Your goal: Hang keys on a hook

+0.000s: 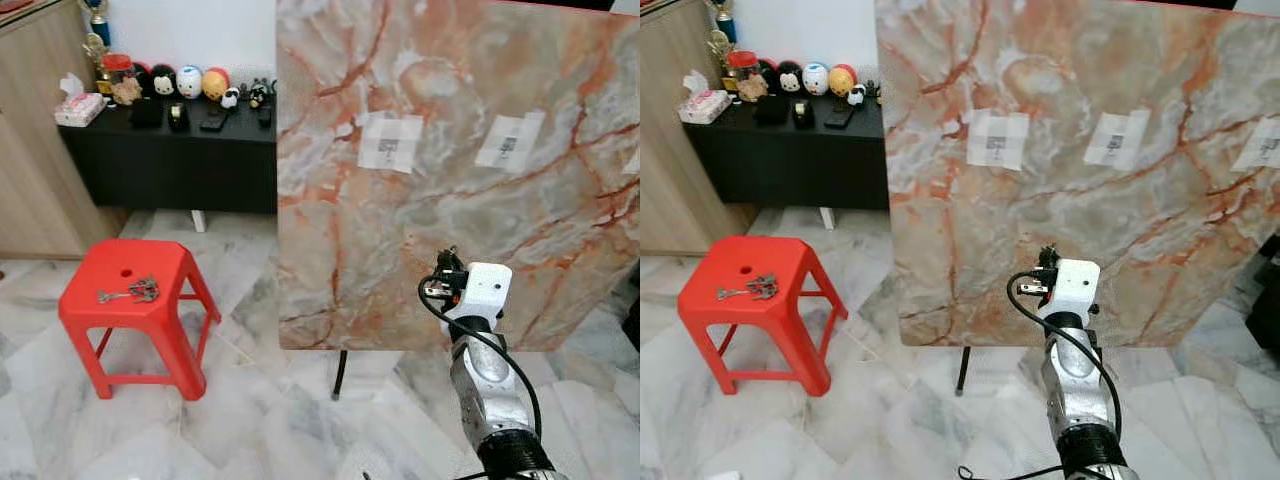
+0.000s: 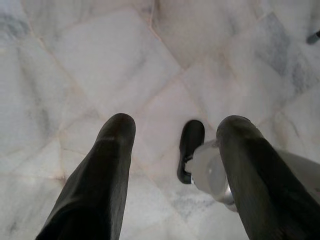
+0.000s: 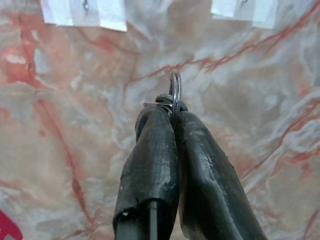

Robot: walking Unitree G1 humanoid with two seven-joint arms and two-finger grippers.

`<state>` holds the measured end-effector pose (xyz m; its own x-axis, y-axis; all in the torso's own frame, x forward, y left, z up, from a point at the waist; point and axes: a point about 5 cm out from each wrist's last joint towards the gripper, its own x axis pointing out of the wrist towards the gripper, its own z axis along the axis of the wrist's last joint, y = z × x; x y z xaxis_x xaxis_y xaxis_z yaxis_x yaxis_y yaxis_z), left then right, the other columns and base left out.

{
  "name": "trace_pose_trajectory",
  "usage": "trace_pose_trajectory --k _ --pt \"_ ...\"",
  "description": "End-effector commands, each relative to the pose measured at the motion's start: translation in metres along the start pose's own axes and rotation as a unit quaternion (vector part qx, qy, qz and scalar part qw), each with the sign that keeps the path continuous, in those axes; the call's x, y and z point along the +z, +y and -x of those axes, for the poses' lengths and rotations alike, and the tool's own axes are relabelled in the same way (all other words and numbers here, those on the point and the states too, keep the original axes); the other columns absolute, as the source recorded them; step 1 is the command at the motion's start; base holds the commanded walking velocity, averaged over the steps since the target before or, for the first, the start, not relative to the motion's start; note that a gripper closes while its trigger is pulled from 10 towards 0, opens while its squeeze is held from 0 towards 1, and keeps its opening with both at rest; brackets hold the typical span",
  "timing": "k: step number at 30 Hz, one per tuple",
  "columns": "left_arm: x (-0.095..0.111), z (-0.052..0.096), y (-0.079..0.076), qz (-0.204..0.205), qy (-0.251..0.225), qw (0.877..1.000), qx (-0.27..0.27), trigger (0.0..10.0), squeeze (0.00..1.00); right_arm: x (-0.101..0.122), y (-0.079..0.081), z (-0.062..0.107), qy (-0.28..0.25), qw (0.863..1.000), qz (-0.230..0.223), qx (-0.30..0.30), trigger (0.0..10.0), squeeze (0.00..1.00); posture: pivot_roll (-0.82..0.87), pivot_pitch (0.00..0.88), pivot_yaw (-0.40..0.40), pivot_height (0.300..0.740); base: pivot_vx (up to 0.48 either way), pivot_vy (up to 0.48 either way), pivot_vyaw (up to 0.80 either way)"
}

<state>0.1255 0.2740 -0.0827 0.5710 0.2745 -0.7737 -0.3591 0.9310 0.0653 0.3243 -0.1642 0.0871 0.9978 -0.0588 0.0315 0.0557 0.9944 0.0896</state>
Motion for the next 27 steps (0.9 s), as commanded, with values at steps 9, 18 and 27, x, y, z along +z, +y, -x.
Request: trace_pose_trajectory --k 9,18,27 --pt "-0.006 0.003 0.006 0.012 0.008 1.000 -0.001 10.0 0.00 0.003 0.000 0.004 -0.009 1.000 0.027 0.013 10.0 0.00 0.14 0.000 -0.072 0.740 0.000 0.000 0.00" --pt "-0.006 0.000 -0.011 0.018 0.007 1.000 -0.014 10.0 0.00 0.008 0.008 0.003 -0.013 0.999 0.038 0.037 10.0 0.00 0.14 0.000 -0.079 0.740 0.000 0.000 0.00" --pt "-0.010 0.000 -0.023 0.024 0.010 1.000 -0.018 10.0 0.00 0.010 0.013 0.003 -0.017 0.997 0.054 0.058 10.0 0.00 0.14 0.000 -0.084 0.740 0.170 0.000 0.00"
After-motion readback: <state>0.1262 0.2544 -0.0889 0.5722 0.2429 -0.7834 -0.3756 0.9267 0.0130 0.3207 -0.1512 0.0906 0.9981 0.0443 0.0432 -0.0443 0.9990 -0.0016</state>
